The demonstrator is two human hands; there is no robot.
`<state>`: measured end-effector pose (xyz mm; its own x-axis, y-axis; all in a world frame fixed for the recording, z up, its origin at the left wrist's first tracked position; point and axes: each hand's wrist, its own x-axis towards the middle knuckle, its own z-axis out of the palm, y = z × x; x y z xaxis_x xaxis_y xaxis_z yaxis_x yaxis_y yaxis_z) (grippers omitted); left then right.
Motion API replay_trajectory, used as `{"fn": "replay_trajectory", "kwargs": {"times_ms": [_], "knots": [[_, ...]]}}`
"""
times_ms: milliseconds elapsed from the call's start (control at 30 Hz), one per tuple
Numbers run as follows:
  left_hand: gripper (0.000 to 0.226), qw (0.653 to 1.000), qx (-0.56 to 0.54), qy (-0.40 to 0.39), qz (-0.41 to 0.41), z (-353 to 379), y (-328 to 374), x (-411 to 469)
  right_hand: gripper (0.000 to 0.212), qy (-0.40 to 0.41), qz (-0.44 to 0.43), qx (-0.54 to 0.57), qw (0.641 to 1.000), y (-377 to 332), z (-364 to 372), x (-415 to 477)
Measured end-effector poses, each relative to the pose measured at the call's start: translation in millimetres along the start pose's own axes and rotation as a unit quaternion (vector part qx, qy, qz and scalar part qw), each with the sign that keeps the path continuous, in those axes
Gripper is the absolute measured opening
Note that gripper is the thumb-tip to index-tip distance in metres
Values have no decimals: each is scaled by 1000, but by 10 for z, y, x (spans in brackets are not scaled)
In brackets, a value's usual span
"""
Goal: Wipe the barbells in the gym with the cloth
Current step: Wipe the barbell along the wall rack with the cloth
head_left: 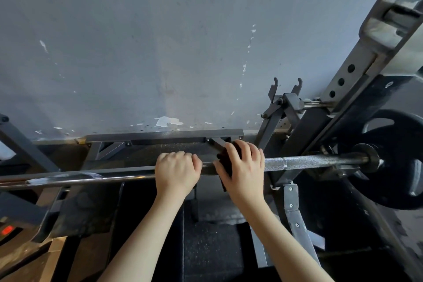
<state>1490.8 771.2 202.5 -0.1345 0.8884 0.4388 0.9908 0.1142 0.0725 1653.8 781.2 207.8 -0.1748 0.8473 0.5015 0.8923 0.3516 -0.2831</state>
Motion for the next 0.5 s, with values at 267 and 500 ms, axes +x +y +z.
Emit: {"fn": "replay_trajectory", "kwargs": {"times_ms": [267, 500], "knots": [[51, 1000, 7, 7, 6, 9, -4, -6, 22, 99, 53, 22, 993, 627, -75, 129], [53, 1000, 3, 3, 7, 10, -13, -24, 28, 25, -51, 65, 996, -89, 99, 120]]}}
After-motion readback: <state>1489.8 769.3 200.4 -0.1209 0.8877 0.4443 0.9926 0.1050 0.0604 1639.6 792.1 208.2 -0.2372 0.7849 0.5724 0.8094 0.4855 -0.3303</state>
